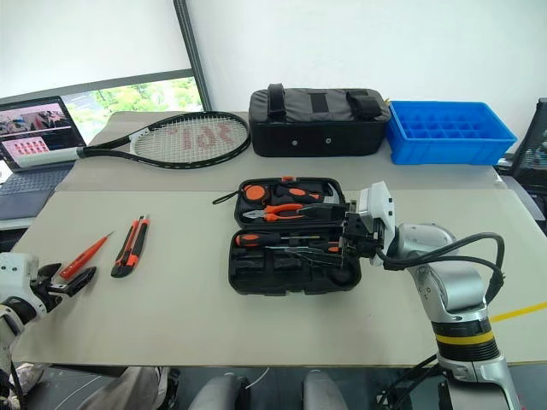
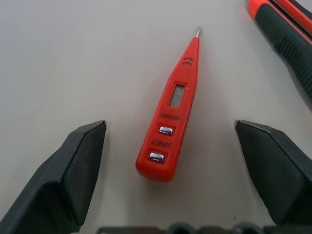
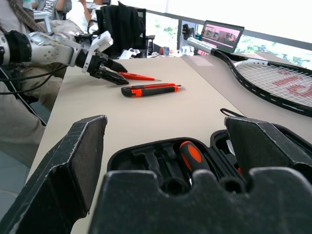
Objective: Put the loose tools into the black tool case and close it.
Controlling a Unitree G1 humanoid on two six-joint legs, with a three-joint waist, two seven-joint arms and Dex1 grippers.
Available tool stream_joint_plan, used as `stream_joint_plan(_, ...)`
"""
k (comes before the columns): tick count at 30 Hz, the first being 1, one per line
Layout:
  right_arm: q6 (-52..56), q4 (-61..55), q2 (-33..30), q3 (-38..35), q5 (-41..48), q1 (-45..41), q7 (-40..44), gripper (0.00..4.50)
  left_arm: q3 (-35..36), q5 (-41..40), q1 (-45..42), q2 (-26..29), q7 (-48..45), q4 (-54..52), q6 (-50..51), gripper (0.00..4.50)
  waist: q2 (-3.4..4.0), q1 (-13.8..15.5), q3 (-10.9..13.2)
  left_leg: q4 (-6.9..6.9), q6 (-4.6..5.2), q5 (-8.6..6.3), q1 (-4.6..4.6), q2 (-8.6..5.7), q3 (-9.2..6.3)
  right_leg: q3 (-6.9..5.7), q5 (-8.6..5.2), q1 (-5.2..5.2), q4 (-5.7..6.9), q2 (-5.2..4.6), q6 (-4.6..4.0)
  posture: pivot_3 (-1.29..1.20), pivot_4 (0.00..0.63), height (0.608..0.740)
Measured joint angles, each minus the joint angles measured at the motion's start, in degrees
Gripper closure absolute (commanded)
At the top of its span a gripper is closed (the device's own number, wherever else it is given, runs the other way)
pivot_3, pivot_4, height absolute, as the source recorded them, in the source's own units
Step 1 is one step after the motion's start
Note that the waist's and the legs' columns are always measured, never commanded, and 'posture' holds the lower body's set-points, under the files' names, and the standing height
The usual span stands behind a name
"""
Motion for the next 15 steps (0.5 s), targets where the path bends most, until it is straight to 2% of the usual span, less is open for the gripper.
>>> stream_joint_plan(8, -1.9, 0.0, 0.2, -1.8, 1.8, 0.6, 0.7, 0.0, -1.2, 0.0, -2.5, 0.5, -3.2, 3.5, -1.6, 3.84, -0.01, -0.1, 0.0, -0.07, 0.0, 0.0, 0.03, 0.07, 0.11, -0.01, 0.01, -0.1, 0.09, 0.03, -0.01, 0.0, 0.15, 0.707)
stream_joint_plan(9, -2.0, 0.1, 0.1, -2.0, 2.1, 0.7, 1.0, 0.0, -1.1, -0.2, -2.2, 0.5, -3.4, 2.7, -1.4, 3.98, -0.02, -0.1, 0.0, -0.07, 0.0, 0.0, 0.01, 0.09, 0.11, -0.01, 0.01, -0.11, 0.08, 0.05, -0.01, 0.0, 0.15, 0.707)
stream_joint_plan(15, -2.1, 0.3, -0.7, -4.1, 2.4, 2.1, 1.4, 0.0, -1.0, -3.2, -1.6, 0.3, -4.6, -8.1, 0.9, 3.98, -0.25, 0.4, 0.0, -0.07, 0.0, 0.0, -0.15, 0.13, 0.09, -0.07, 0.03, -0.21, 0.06, -0.03, -0.05, 0.0, 0.15, 0.707)
